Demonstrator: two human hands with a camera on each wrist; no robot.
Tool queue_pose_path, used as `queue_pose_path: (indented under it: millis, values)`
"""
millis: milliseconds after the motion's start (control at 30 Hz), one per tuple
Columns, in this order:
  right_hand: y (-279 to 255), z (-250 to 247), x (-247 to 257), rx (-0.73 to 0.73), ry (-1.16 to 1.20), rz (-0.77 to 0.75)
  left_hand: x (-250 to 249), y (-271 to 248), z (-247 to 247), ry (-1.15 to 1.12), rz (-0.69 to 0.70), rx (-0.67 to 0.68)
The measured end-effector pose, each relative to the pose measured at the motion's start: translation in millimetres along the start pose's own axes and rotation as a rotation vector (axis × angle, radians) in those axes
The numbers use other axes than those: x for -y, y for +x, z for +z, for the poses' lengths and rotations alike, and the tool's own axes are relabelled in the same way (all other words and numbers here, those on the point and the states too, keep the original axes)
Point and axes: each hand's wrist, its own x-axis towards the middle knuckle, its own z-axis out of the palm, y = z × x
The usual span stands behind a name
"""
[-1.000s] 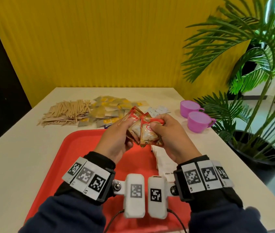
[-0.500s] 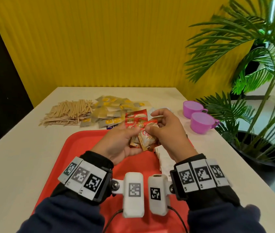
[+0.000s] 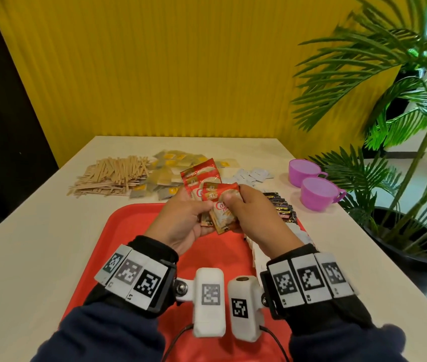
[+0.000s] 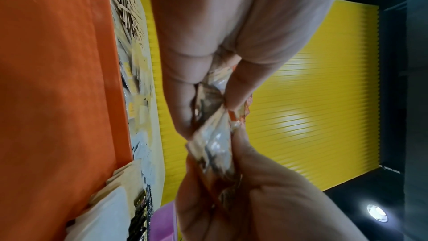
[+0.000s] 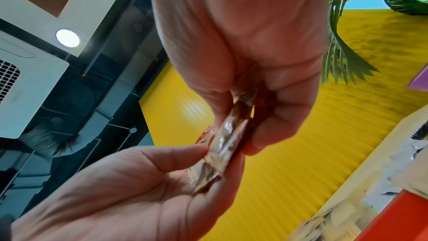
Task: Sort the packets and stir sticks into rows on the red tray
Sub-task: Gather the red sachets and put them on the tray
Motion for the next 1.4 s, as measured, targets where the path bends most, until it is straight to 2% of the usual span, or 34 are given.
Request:
queue_pose_path:
  millis: [200, 333, 567, 733, 800, 1000, 1200, 1400]
  values:
    - [-4.9, -5.8, 4.0, 0.06, 0.062, -0.063, 3.3, 3.1, 0.9, -0.029, -0.038, 0.015]
    - [-4.3, -4.7, 1.2, 0.062, -0.001, -0.133, 6.0, 3.6, 1.6, -0.022, -0.051, 0.028]
    - [2.0, 3.4, -3.9, 0.098, -0.059, -0.121, 6.8, 7.2, 3.1, -0.075, -0.032, 0.023]
    - [1.6, 0.8, -6.7, 0.064, -0.047, -0.162, 7.1, 9.5, 3.4, -0.156, -0.05, -0.03]
    - [0.1, -2.3, -5.6, 0.041, -0.011, -0.131, 6.4, 9.5, 2.5, -0.175, -0.05, -0.042]
    - [4.7, -7.1, -7.3, -0.172, -0.026, -0.11, 4.9, 9.2, 1.1, -0.127, -0.047, -0.094]
    - [4.1, -1.5, -0.7, -0.052, 0.061, -0.154, 4.8, 8.5, 4.2, -0.117, -0.039, -0.048]
    - [4.0, -0.2, -1.7, -0.067, 0.046, -0.168, 3.2, 6.3, 4.7, -0.172, -0.069, 0.025]
